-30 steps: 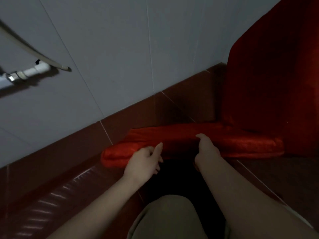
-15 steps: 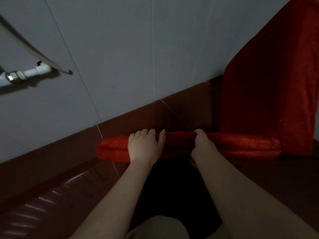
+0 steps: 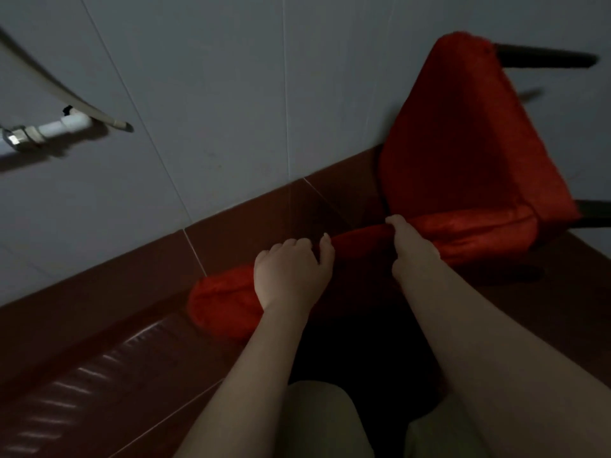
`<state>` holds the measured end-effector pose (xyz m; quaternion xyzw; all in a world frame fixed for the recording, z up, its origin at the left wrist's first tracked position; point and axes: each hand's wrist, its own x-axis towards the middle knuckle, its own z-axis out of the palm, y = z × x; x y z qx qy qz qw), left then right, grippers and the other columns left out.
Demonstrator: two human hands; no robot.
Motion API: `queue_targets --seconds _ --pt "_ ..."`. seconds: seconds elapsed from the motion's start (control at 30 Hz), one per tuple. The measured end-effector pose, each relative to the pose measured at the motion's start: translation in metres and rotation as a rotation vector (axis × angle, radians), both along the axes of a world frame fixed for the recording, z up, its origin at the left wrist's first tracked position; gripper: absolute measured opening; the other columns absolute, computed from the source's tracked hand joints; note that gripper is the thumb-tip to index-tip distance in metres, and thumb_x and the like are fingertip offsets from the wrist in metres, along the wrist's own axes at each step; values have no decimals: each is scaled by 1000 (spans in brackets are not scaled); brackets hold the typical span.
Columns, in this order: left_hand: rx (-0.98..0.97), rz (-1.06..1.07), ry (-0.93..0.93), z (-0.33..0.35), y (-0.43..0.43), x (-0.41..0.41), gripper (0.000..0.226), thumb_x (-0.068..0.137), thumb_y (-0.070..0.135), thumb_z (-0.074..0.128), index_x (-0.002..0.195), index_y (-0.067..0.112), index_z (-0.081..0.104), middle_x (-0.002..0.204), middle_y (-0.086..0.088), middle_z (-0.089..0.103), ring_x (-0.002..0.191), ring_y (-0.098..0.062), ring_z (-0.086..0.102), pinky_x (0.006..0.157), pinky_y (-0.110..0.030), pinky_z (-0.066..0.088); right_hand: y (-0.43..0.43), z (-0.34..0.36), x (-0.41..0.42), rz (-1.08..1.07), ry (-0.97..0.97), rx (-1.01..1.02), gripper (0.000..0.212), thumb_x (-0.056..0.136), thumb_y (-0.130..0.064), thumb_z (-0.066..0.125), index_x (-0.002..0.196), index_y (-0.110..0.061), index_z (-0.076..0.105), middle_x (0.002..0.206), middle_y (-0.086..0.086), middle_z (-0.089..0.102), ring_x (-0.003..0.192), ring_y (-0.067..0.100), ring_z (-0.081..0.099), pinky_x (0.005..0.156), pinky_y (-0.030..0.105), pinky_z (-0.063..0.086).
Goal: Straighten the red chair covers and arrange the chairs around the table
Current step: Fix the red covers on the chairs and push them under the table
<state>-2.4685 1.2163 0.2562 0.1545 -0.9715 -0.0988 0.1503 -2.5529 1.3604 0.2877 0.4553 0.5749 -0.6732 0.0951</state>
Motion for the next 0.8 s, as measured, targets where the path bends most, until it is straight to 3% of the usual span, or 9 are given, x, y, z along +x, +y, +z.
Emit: queue_targets --seconds 0.23,0.3,0.37,0.43,0.6,0.7,0.8 --pt "57 59 -17 2 -4 7 56 99 58 26 55 26 37 53 11 37 46 -7 30 56 -32 26 -16 4 -7 31 7 60 106 57 -47 90 139 -10 33 131 18 48 112 36 53 81 38 49" --pt "56 52 3 3 -3 8 55 99 57 28 54 26 35 51 11 34 45 -5 27 54 -32 23 -15 6 -3 55 -4 94 113 58 -56 87 142 -8 28 137 16 44 118 34 49 87 39 49" --pt "47 52 12 4 -4 9 55 99 57 29 53 26 34 51 11 33 45 -5 25 53 -31 21 -14 4 3 44 5 323 111 61 -59 84 139 -5 28 138 15 39 122 33 46 97 44 47" --pt "44 46 9 5 -6 9 55 99 56 28 53 25 35 50 11 33 45 -5 26 52 -31 19 -16 2 12 68 120 674 91 71 -52 80 135 -7 33 138 14 37 125 33 41 102 45 42" --pt "28 55 -11 6 -6 10 57 99 57 26 55 25 38 51 10 38 45 -7 32 52 -31 23 -17 -8 26 473 570 1252 29 86 -38 64 113 -26 61 129 5 50 122 32 39 99 46 32" --pt "39 66 -33 6 -7 9 56 99 57 25 56 25 41 53 10 40 47 -7 35 54 -31 27 -20 -12 20 801 703 1406 28 92 -44 53 108 -26 66 121 0 59 126 25 41 110 48 21" --pt "30 70 -42 7 -7 9 56 99 58 24 57 25 42 54 10 41 48 -7 36 55 -31 28 -19 -11 10 1038 707 1371 39 97 -48 39 103 -22 68 109 -2 65 119 18 50 119 48 9"
